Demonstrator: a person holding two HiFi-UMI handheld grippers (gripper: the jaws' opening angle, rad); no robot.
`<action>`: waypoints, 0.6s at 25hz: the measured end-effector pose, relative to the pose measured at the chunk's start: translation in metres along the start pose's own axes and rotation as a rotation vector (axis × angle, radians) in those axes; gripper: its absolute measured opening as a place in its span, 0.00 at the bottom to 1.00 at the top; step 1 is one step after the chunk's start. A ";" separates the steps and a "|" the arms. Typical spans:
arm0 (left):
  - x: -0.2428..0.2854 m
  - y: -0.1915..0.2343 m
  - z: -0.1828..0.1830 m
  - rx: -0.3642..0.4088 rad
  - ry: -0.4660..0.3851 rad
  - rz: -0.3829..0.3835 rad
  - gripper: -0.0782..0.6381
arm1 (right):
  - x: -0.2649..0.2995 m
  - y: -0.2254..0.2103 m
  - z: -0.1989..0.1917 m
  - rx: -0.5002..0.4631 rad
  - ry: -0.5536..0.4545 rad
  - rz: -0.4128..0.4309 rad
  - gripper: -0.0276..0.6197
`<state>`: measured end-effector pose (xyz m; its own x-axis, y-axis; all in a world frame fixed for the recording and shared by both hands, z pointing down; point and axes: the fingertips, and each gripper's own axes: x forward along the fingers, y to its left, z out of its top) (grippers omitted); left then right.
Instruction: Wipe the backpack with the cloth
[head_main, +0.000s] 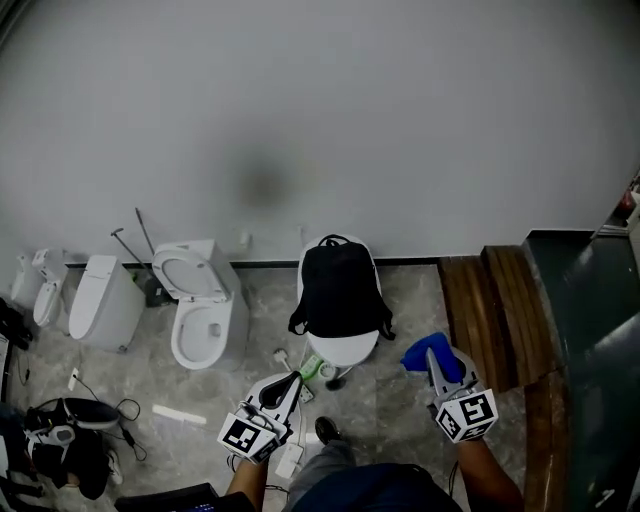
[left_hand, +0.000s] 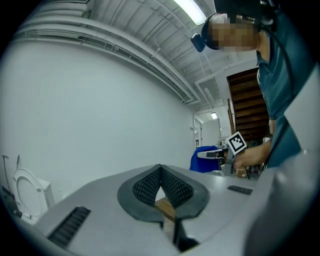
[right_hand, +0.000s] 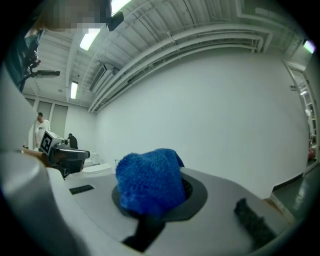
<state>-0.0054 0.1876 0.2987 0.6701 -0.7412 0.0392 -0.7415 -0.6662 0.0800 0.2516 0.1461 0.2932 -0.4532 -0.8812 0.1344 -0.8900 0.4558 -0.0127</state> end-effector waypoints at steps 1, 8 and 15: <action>0.011 0.019 0.001 0.008 0.002 -0.014 0.11 | 0.018 -0.005 -0.001 0.000 -0.005 -0.028 0.08; 0.066 0.118 0.000 0.025 0.017 -0.070 0.11 | 0.124 -0.024 -0.025 0.047 0.045 -0.093 0.08; 0.124 0.172 -0.026 -0.021 0.066 -0.084 0.11 | 0.213 -0.074 -0.083 0.124 0.136 -0.106 0.08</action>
<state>-0.0485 -0.0167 0.3430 0.7312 -0.6752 0.0975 -0.6822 -0.7233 0.1068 0.2252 -0.0650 0.4047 -0.3531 -0.8946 0.2738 -0.9355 0.3349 -0.1123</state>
